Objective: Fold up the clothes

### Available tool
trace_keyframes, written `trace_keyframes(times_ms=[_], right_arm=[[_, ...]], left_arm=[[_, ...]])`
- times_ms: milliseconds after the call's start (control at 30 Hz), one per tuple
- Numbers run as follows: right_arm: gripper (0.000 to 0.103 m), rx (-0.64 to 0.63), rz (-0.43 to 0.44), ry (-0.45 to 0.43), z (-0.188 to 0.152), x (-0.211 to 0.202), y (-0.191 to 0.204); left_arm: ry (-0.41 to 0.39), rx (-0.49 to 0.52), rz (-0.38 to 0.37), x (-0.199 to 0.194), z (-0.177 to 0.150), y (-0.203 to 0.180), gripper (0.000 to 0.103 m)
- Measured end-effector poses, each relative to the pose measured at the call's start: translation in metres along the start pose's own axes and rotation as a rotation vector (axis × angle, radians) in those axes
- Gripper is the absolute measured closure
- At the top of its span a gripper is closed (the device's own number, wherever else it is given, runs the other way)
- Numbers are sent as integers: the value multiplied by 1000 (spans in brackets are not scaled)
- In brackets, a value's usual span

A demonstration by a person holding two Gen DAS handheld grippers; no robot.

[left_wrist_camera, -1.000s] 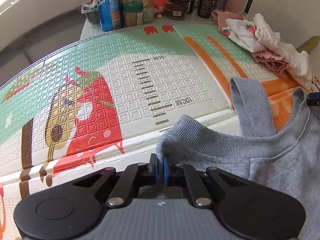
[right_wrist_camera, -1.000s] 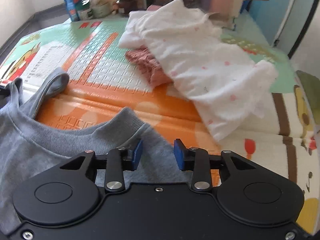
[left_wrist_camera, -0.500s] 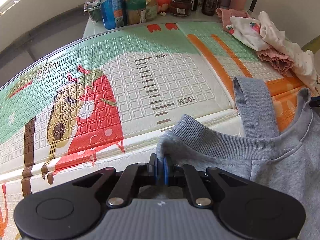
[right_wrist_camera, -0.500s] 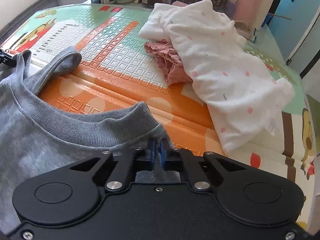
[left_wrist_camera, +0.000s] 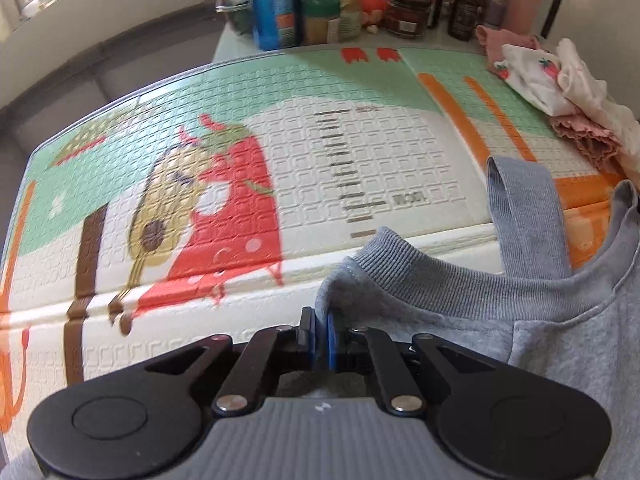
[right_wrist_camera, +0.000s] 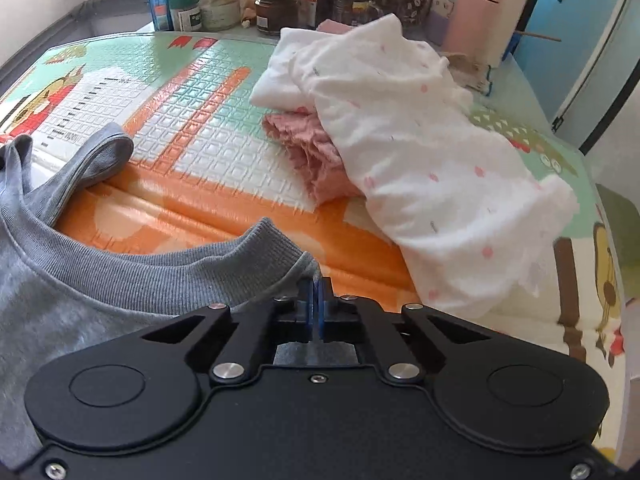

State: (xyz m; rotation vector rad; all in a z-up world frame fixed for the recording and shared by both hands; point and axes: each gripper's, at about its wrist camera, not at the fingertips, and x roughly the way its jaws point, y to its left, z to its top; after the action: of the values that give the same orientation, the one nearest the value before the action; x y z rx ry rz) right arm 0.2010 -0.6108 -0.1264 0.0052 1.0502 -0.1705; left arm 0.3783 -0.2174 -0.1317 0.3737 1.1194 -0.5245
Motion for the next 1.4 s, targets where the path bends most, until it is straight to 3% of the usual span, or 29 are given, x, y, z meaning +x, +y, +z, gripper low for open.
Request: trace_keyframes(times_ms=[433, 567, 633, 700, 767, 867, 967, 1100, 1233, 1400], right_arm=[[102, -30, 26, -24, 34, 17, 23], [97, 41, 55, -52, 37, 7, 18], [89, 76, 74, -66, 38, 1, 15], [84, 94, 99, -83, 36, -10, 14], [82, 103, 121, -97, 32, -23, 17], [70, 120, 154, -113, 25, -41, 24], [70, 136, 202, -121, 15, -58, 34], [63, 164, 259, -113, -6, -78, 50], [61, 194, 258, -64, -38, -78, 57], [61, 232, 256, -3, -78, -79, 65]], left_arm=[[8, -78, 76, -7, -10, 32, 96], [-8, -30, 105, -9, -5, 22, 90], [-37, -22, 111, -15, -3, 19, 87], [-58, -36, 61, -23, -1, 18, 72], [-91, -46, 21, -34, -1, 17, 66], [-119, -39, -26, -50, -2, 10, 61], [-128, -21, -83, -63, -9, 0, 52], [-120, 2, -167, -75, -33, -16, 48], [-81, 7, -196, -74, -66, -25, 45], [-14, -56, -194, -58, -98, -16, 45]])
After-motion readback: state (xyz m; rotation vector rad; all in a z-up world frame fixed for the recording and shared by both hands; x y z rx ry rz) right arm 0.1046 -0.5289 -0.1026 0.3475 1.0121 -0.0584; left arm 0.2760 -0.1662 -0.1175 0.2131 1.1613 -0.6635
